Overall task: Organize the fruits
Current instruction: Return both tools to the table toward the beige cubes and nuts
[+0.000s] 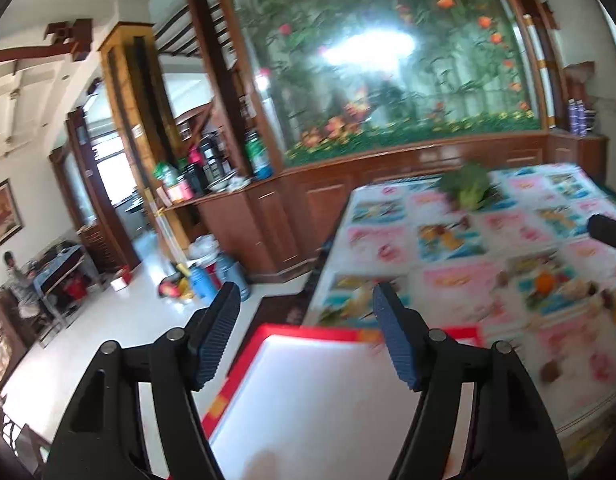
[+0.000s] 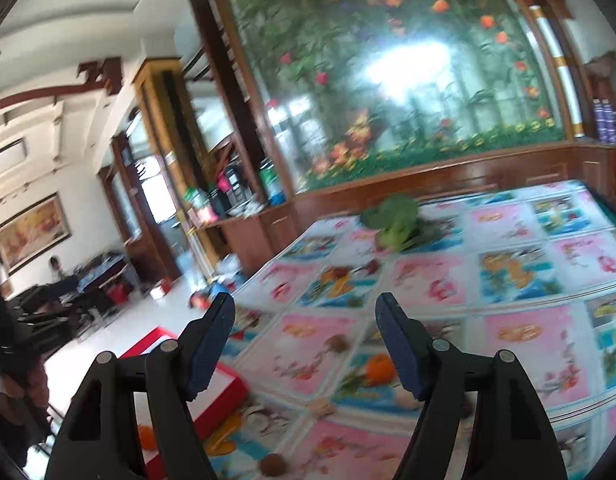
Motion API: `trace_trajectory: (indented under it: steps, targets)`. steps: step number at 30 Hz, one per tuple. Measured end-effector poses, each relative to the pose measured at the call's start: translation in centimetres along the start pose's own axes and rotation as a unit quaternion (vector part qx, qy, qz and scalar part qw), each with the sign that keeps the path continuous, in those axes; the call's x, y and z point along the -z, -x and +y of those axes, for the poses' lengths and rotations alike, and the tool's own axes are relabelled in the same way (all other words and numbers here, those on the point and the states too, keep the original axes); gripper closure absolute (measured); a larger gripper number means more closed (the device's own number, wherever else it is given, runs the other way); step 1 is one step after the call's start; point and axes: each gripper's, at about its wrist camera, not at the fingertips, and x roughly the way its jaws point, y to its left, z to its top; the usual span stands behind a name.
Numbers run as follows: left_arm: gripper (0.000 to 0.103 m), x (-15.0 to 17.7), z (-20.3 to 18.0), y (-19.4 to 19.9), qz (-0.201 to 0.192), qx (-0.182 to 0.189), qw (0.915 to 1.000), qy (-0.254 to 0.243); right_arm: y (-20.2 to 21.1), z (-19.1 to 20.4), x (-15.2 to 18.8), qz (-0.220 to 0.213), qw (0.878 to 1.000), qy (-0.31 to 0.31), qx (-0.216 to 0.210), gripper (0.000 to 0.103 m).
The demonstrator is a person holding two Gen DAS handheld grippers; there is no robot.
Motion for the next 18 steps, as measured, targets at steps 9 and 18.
trace_trajectory:
  steps: [9, 18]
  targets:
    - [0.023, -4.9, -4.2, 4.3, -0.049, 0.071, 0.9958, -0.031, 1.2, -3.0, -1.1, -0.030, 0.999, -0.031, 0.022, 0.029]
    - [0.023, -7.8, -4.6, 7.3, -0.050, 0.108, 0.9929, -0.001, 1.2, -3.7, -1.0, -0.028, 0.999, -0.028, 0.028, 0.029]
